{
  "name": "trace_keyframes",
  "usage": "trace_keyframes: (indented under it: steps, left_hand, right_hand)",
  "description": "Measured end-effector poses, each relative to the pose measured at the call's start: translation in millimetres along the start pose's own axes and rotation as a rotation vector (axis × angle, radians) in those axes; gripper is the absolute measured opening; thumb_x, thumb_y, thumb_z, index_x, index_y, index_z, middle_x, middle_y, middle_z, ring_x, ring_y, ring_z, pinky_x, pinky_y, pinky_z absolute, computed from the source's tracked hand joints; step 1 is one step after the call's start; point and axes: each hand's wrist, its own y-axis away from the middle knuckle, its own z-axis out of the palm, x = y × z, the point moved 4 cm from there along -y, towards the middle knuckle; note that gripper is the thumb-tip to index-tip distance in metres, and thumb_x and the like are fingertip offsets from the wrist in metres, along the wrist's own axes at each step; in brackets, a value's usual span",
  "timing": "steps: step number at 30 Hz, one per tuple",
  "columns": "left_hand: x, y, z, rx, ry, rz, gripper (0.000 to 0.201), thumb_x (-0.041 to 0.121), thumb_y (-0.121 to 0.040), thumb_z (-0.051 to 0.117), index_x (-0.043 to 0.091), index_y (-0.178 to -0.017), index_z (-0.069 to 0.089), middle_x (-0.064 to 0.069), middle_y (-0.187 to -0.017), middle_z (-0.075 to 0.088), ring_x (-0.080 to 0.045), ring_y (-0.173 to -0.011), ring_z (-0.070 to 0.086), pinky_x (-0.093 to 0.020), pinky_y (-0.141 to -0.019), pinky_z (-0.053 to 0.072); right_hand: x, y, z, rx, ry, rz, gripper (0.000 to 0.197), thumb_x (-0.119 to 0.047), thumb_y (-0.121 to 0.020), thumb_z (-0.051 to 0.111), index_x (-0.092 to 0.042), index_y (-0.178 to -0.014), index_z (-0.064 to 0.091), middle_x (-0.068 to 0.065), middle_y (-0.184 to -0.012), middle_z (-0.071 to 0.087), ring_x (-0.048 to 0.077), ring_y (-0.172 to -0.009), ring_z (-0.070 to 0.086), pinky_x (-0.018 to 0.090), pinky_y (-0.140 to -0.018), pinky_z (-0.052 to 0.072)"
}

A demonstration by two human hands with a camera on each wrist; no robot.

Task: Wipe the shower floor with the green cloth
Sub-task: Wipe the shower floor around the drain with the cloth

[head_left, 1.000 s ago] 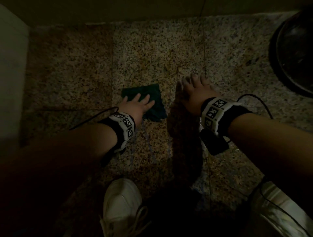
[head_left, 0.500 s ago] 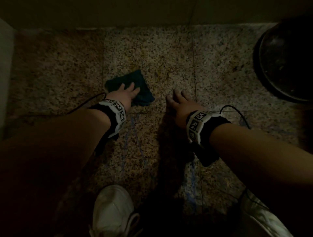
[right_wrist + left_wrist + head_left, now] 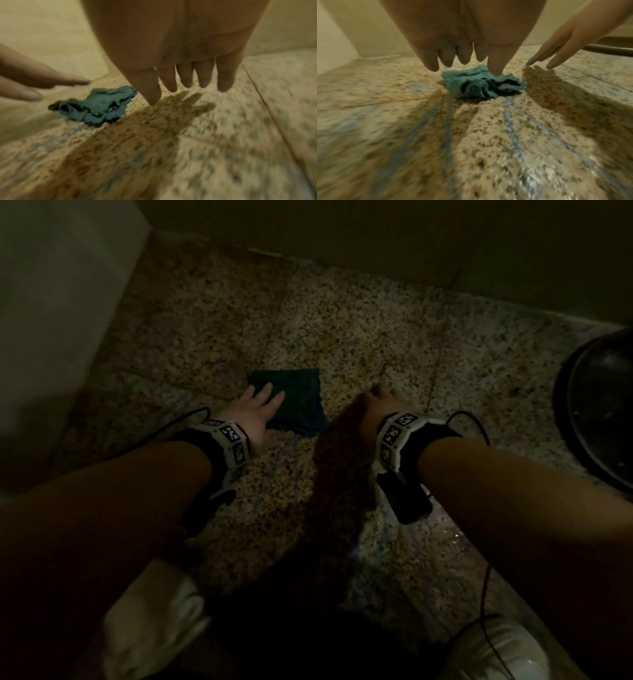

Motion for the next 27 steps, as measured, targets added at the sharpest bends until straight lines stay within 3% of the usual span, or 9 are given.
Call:
trace_keyframes:
  steps: [6, 13, 17, 21, 27]
  left_hand:
    - [0.6, 6.1, -7.9, -0.017, -0.049, -0.004, 0.072, 0.037, -0.100, 0.038, 0.022, -0.150, -0.012, -0.003, -0.157, -0.017, -0.029, -0.145, -0.007, -0.040, -0.118, 0.012]
    - [26.2, -32.2, -15.6, -0.013, -0.217, 0.099, 0.070, 0.040, -0.101, 0.034, 0.020, -0.150, -0.013, -0.002, -0.156, -0.020, -0.028, -0.145, -0.007, -0.039, -0.117, 0.013]
    - [14.9, -44.7, -0.4, 0.021, -0.266, 0.133, 0.073, 0.022, -0.101, 0.039, 0.019, -0.150, -0.015, -0.003, -0.154, -0.026, -0.030, -0.144, -0.011, -0.040, -0.117, 0.012]
    - [8.2, -44.5, -6.6, 0.049, -0.298, 0.246, 0.075, -0.001, -0.097, 0.035, 0.021, -0.150, -0.013, -0.002, -0.155, -0.025, -0.029, -0.145, -0.011, -0.040, -0.117, 0.010]
    - [-7.3, -34.0, -5.1, -0.083, -0.291, 0.372, 0.080, -0.008, -0.092, 0.040, 0.018, -0.151, -0.009, -0.001, -0.156, -0.022, -0.027, -0.145, -0.012, -0.040, -0.118, 0.009]
  right_hand:
    - [-3.6, -6.2, -7.5, -0.032, 0.020, -0.007, 0.074, -0.024, -0.096, 0.049, -0.021, -0.153, 0.002, 0.003, -0.159, -0.010, 0.032, -0.146, -0.004, 0.054, -0.115, 0.019]
    - [-0.5, -5.2, 14.4, -0.016, -0.083, -0.008, 0.068, -0.022, -0.100, 0.042, -0.024, -0.152, -0.001, 0.000, -0.159, -0.014, 0.026, -0.146, -0.008, 0.048, -0.114, 0.018]
    - [-10.1, 4.2, 18.3, -0.042, -0.106, 0.125, 0.076, -0.017, -0.096, 0.047, -0.024, -0.152, -0.004, -0.001, -0.158, -0.017, 0.024, -0.146, -0.009, 0.048, -0.116, 0.017]
    - [-29.4, 13.5, 13.6, -0.029, -0.089, 0.160, 0.076, -0.015, -0.096, 0.047, -0.024, -0.152, -0.004, -0.002, -0.158, -0.018, 0.024, -0.146, -0.011, 0.052, -0.116, 0.018]
    - [-63.4, 10.6, 7.5, 0.015, -0.168, 0.194, 0.068, -0.016, -0.098, 0.043, -0.022, -0.153, 0.002, 0.000, -0.159, -0.011, 0.027, -0.146, -0.009, 0.055, -0.114, 0.019]
